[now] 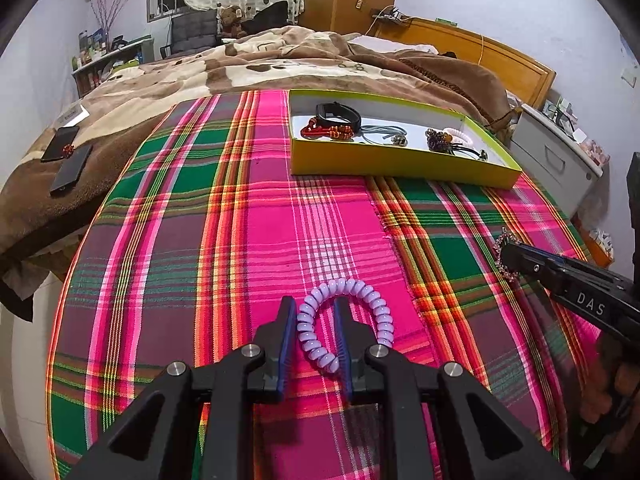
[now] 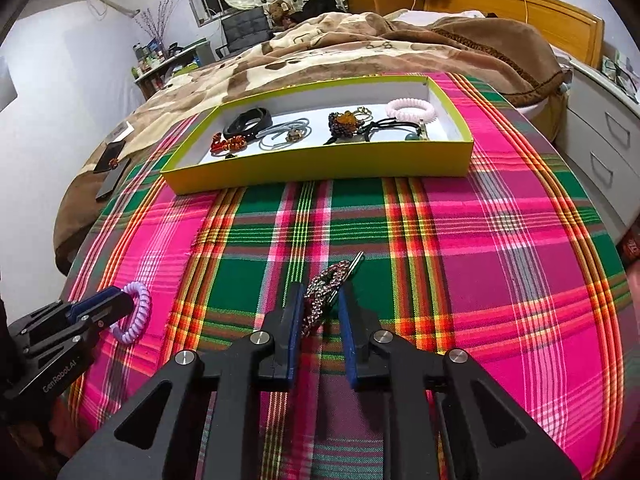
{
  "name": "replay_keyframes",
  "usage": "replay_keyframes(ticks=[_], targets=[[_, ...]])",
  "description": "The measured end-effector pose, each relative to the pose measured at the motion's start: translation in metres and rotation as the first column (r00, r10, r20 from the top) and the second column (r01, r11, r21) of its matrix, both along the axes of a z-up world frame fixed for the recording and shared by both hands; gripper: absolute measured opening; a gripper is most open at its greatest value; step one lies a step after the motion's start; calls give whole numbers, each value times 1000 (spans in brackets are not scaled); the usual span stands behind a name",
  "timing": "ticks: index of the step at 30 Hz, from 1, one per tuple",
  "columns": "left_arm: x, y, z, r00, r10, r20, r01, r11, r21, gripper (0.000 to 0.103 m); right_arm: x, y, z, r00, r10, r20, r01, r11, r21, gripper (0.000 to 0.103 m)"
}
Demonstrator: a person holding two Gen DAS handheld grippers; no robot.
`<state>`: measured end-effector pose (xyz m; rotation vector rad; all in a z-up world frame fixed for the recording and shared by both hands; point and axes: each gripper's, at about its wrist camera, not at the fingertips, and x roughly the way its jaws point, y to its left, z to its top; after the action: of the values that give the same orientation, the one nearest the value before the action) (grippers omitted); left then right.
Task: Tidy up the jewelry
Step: 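Grasp the lavender coiled hair tie with the left tool while the right tool grasps the silver beaded keychain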
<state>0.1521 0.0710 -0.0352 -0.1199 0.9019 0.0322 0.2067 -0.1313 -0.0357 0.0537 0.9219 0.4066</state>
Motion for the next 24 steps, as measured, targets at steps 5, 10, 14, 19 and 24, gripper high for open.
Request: replay_keyframes(ticks=[5,10,14,19,24], targets=[[-1,-2,0,1000,-17,1,17,1000,-2,12,-3,-4,3,1000,11,9,-11,1000,14,10],[-3,-3,1,999,-32,1,32,999,-13,10,-6,-7,4,1000,16,11,-16,999,33,9],[-5,-7,2,999,-47,3,47,999,-19,10,-8,-13,5,1000,13,8,-13,998,56,9],[-10,-12,5,998,-67,19,68,997,-37,9,-11,-21,9,1000,5,15,-6,996,84,9],[-12,-18,14,994,-92,55,95,994,-51,9,-13,-28,19,999,-1,39,-3,994,105,9]])
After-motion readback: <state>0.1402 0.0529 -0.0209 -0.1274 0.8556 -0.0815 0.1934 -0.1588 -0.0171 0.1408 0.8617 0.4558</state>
